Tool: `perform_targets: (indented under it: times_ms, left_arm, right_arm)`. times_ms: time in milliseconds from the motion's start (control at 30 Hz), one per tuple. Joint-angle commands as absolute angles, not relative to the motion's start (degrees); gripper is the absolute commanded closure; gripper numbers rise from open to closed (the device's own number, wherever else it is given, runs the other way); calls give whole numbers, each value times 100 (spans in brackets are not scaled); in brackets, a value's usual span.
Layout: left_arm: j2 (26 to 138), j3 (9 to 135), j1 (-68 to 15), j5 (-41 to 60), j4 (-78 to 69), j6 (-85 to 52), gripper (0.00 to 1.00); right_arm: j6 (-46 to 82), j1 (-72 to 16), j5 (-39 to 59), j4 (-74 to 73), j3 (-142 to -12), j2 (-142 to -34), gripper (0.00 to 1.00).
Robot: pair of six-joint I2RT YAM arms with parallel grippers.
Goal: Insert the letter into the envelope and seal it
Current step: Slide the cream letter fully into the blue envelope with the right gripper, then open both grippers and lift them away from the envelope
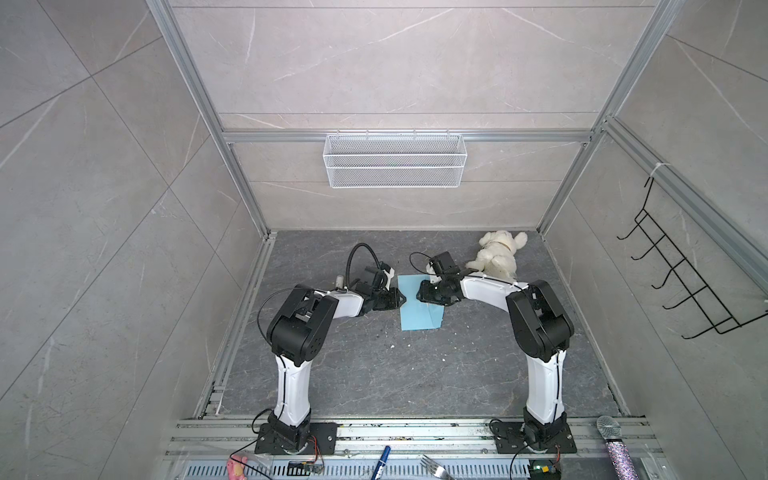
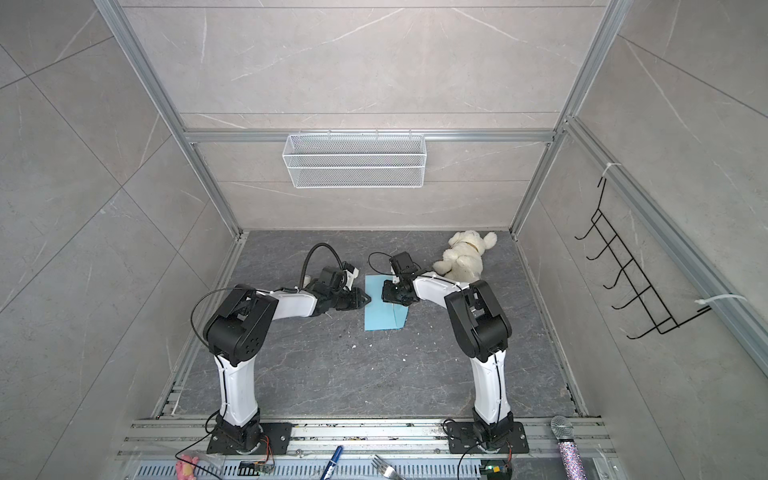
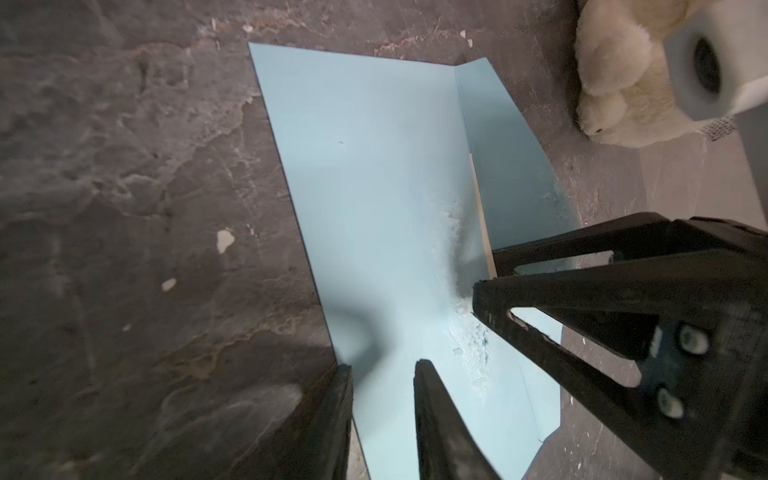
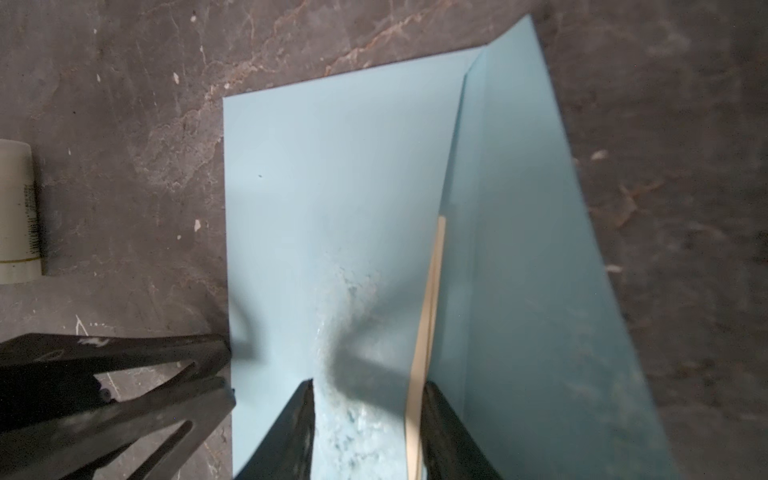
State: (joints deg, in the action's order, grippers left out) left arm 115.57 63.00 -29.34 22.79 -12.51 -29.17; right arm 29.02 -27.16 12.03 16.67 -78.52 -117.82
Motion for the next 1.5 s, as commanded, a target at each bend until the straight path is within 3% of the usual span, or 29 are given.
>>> perform_targets:
  times_ms: [0, 700, 967, 1267, 1467]
  left_arm:
    - [11804, 6346, -2953, 2289, -1005, -2856, 70]
    - [11564, 6416, -2953, 2218, -885, -2843, 70]
    - [10646, 6482, -2944, 1710, -227, -2391, 62]
    - [9054, 6480, -2944, 977, 576, -1633, 54]
    - [7865, 6302, -2927, 472, 764, -1151, 41]
  right_arm:
    - [3013, -2834, 1352, 1704, -8000, -12005, 57]
    - [2998, -2874, 1250, 1925, -8175, -11817, 56]
    - [2602, -2864, 729, 2436, -8349, -10791, 47]
    - [1912, -2832, 10, 2681, -8015, -9163, 29]
    - [1521, -2753, -237, 2689, -7637, -8355, 21]
